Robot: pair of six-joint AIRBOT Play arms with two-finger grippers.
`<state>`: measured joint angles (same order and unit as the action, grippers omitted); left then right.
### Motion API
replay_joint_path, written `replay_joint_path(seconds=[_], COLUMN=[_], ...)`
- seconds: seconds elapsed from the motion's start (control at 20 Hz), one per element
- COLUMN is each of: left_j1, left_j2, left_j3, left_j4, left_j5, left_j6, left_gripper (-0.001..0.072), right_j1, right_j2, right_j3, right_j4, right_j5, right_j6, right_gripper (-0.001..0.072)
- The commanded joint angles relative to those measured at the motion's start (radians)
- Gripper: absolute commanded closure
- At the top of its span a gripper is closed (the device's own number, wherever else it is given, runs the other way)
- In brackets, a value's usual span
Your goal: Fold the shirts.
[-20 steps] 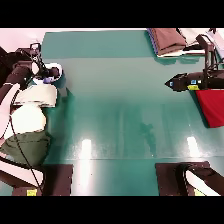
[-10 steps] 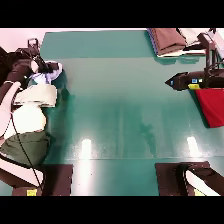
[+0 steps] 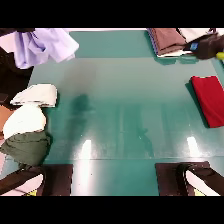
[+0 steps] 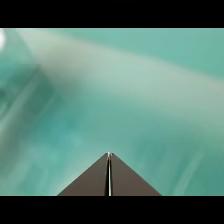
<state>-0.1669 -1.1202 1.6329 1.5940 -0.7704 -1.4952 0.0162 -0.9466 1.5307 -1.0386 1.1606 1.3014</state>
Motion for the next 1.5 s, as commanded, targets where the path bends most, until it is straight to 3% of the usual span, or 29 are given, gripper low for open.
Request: replay_joint_path(seconds=[0.0,0.15,0.2,0.25,0.3,0.45,0.6,0.85,1.05,1.2,1.35,1.45], left_j1=[-0.184,-0.357,-0.404,-0.438,-0.46,-0.419,-0.26,-0.117,-0.109,-0.11,-0.11,-0.128], left_j2=[0.098,0.038,0.011,-0.014,-0.039,-0.064,-0.062,-0.062,-0.088,-0.165,-0.225,-0.248], left_j3=[0.005,-0.037,-0.067,-0.098,-0.126,-0.144,-0.175,-0.501,-0.777,-0.819,-0.819,-0.818], left_j4=[-0.063,-0.148,-0.202,-0.257,-0.298,-0.266,-0.262,-0.298,-0.515,-0.605,-0.816,-0.876], left_j5=[-0.238,-0.301,-0.287,-0.261,-0.231,-0.221,-0.272,-0.214,-0.008,0.026,0.058,0.097], left_j6=[0.066,0.092,0.093,0.09,0.09,0.024,-0.062,-0.13,-0.119,-0.115,0.044,0.074], left_gripper=[0.0679,0.0678,0.0598,0.0312,0.0181,0.0181,0.0207,0.0206,0.0206,0.0205,0.0206,0.0206], right_j1=[0.001,0.001,0.001,0.001,0.001,0.001,0.001,0.001,0.001,0.001,0.001,0.001], right_j2=[0.0,0.0,0.001,0.001,0.001,0.001,0.001,-0.003,-0.005,-0.005,-0.005,-0.005], right_j3=[0.119,0.174,0.183,0.191,0.198,0.205,0.205,0.204,0.204,0.204,0.204,0.204], right_j4=[-0.001,-0.001,-0.001,-0.001,-0.001,-0.001,-0.001,-0.003,-0.003,-0.002,-0.001,-0.001], right_j5=[0.004,0.053,0.068,0.088,0.112,0.151,0.17,0.167,0.167,0.167,0.167,0.168], right_j6=[0.0,0.0,0.0,0.0,0.0,0.0,0.0,-0.001,-0.001,0.0,0.0,0.0], right_gripper=[0.069,0.069,0.069,0.069,0.069,0.069,0.0689,0.069,0.0689,0.069,0.069,0.069])
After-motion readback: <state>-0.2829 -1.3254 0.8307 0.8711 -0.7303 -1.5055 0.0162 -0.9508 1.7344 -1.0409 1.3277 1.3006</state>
